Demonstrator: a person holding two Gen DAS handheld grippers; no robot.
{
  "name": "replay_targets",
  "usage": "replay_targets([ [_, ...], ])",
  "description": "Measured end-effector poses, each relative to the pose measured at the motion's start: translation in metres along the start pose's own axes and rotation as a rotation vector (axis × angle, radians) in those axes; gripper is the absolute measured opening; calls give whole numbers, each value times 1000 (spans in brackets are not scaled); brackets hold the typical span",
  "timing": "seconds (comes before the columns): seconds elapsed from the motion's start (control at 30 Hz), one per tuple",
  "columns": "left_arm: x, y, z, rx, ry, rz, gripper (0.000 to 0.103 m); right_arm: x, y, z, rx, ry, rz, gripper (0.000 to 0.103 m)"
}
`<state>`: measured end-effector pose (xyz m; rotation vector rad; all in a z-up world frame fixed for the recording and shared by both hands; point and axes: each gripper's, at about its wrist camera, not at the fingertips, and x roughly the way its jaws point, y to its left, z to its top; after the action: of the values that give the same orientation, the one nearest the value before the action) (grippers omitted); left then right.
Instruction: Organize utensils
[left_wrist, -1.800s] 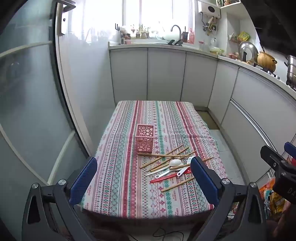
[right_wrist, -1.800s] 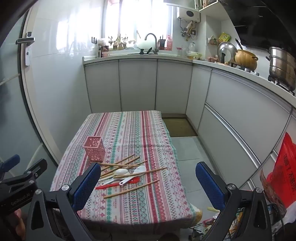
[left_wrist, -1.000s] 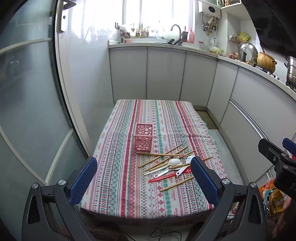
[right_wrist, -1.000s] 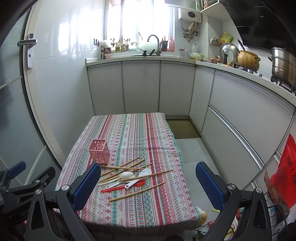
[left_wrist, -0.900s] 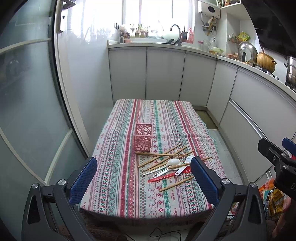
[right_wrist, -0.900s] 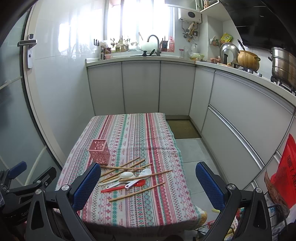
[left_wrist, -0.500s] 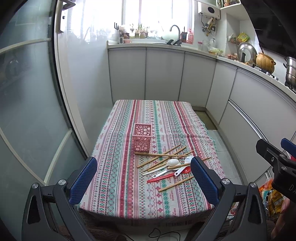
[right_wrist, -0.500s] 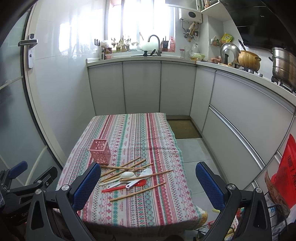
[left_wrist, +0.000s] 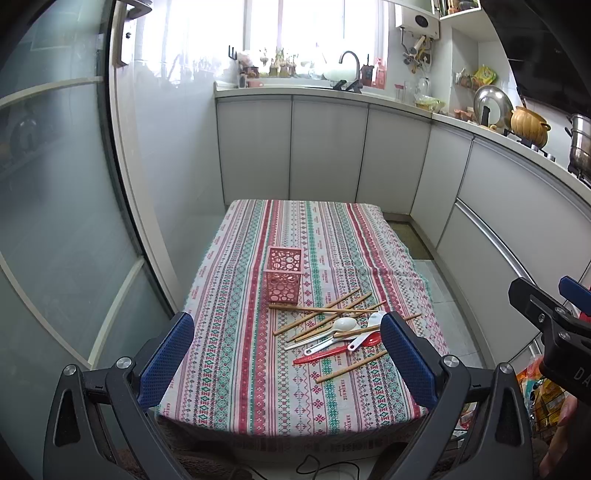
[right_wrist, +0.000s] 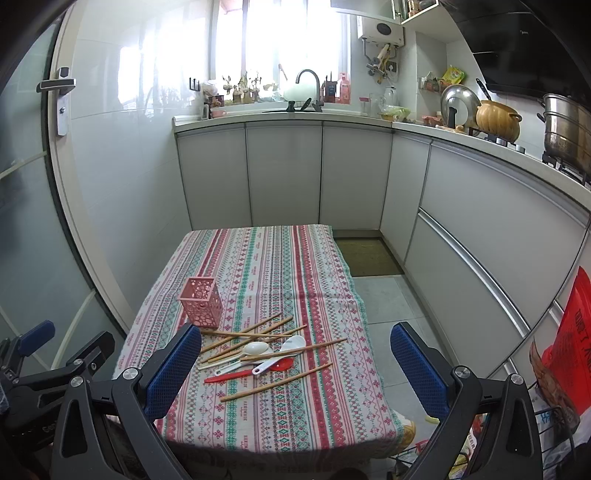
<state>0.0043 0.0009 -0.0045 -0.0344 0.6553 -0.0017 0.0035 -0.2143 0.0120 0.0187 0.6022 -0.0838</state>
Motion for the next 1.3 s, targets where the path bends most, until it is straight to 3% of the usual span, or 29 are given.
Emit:
replay_targets([
  [1.3,-4,-2,-2,3,-7,1,102,-1,0,0,1,0,-2,103],
])
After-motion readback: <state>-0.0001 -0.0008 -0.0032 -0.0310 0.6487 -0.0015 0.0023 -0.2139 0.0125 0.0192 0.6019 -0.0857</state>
